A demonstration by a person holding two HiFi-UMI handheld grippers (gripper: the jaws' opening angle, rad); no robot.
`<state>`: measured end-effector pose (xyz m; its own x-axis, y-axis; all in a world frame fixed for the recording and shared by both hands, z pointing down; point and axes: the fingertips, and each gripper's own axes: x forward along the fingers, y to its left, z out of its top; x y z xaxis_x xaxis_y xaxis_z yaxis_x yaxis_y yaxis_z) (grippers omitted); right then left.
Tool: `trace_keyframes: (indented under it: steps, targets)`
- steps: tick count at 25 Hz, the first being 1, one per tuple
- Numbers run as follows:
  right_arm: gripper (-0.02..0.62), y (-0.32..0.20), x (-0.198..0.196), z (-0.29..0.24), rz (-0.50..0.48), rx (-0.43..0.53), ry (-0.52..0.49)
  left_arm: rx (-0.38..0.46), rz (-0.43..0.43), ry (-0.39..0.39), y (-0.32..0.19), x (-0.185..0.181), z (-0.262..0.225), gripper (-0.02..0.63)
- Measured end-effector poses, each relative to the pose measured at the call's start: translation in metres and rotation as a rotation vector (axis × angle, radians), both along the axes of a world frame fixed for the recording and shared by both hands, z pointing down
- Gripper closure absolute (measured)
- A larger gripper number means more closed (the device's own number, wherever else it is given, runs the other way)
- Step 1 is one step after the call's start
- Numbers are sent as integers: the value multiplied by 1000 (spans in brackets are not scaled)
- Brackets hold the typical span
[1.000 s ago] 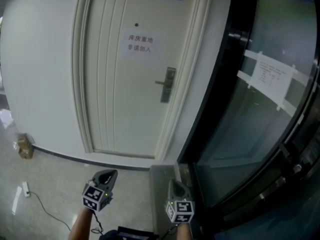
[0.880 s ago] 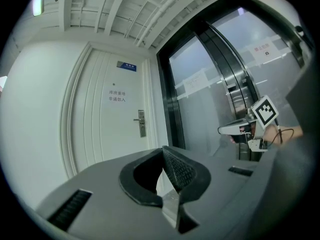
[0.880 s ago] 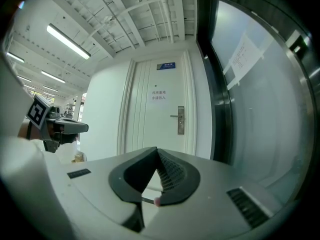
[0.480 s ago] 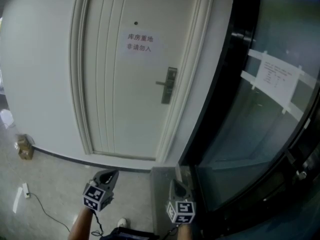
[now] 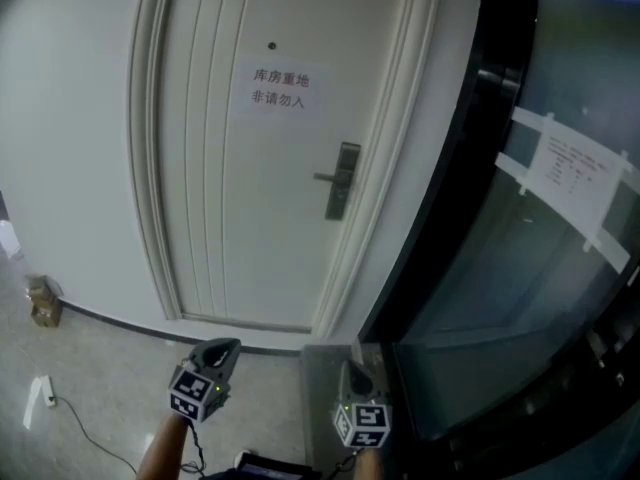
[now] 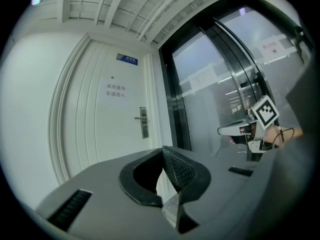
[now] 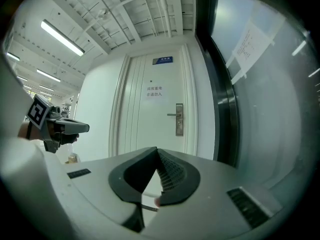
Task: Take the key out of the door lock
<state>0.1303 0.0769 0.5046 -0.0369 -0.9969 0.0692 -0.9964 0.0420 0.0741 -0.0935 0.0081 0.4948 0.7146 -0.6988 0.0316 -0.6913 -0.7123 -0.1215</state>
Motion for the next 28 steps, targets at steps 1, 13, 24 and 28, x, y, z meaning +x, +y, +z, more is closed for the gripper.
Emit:
trace_keyframes:
  steps: [1,13,24,28]
  targets:
    - [583,-7,1,-1,3,-1,6,0,1,0,-8,1,-1,598]
    - [583,-85,6,-11,32,-5,12,-3,29,-10,-93,8,-7,597]
    - [583,-151,-8,-8,47,-3,14,2,56,-2,-166,5,-6,598]
    - [583,-168,-8,-11,59,4,20,4,70,1,-186,6,-8,597]
